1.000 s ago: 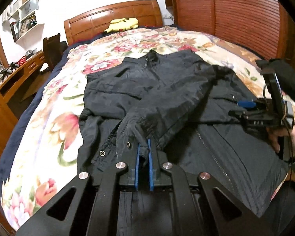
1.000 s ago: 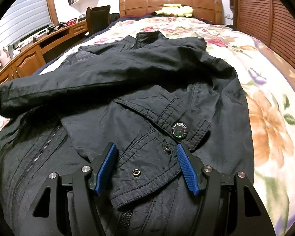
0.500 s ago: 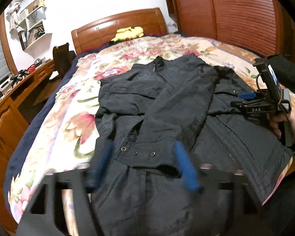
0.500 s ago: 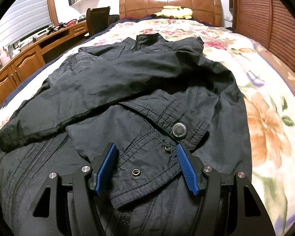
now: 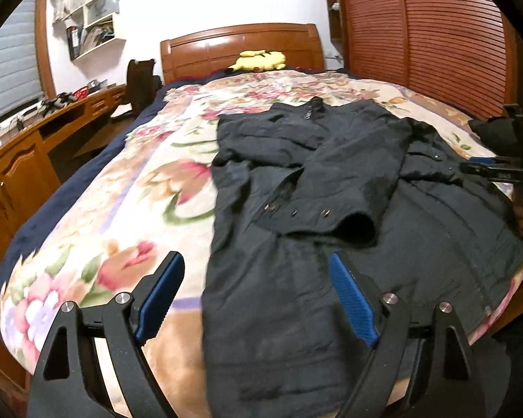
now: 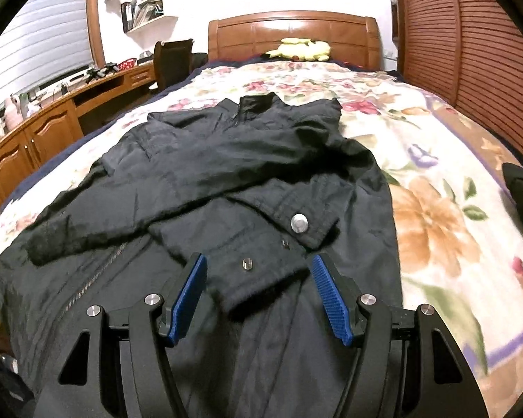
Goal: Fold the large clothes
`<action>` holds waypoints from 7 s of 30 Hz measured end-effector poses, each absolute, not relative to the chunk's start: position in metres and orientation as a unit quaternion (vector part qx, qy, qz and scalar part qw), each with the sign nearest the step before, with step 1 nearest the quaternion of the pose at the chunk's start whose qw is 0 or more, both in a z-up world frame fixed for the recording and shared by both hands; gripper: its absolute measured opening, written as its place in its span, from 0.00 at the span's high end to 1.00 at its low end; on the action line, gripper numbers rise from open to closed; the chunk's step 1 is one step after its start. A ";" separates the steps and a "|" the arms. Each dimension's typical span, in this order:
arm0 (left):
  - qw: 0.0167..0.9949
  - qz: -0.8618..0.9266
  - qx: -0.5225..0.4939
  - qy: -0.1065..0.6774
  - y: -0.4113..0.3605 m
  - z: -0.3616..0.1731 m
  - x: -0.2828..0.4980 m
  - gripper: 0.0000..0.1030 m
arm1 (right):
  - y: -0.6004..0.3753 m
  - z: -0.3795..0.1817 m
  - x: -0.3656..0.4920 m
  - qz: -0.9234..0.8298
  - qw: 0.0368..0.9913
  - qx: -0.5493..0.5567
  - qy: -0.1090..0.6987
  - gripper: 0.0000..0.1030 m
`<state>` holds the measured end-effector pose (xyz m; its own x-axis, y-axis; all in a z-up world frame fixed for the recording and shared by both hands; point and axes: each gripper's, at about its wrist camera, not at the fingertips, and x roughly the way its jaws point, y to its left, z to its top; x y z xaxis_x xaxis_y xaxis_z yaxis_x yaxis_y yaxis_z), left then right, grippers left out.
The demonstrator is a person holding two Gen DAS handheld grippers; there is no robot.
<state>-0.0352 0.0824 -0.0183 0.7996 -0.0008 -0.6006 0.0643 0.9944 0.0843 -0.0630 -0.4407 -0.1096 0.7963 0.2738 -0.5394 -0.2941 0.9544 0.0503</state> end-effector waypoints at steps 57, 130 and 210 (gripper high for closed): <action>0.943 -0.078 -0.008 0.322 0.111 -0.047 -0.109 0.92 | -0.499 -0.120 -0.180 0.174 0.915 -0.062 0.358 0.56; 0.951 0.012 0.067 0.303 0.111 0.004 0.147 0.94 | -0.437 -0.020 -0.034 0.123 0.952 -0.097 0.261 0.88; 0.945 -0.056 0.021 0.323 0.119 -0.028 0.068 0.20 | -0.485 -0.013 -0.023 0.094 0.939 -0.115 0.309 0.32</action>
<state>0.0684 0.1186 -0.0280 0.7854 -0.0920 -0.6121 0.1195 0.9928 0.0042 -0.0229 -0.4849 -0.0132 0.7915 0.1056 -0.6020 -0.2480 0.9557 -0.1583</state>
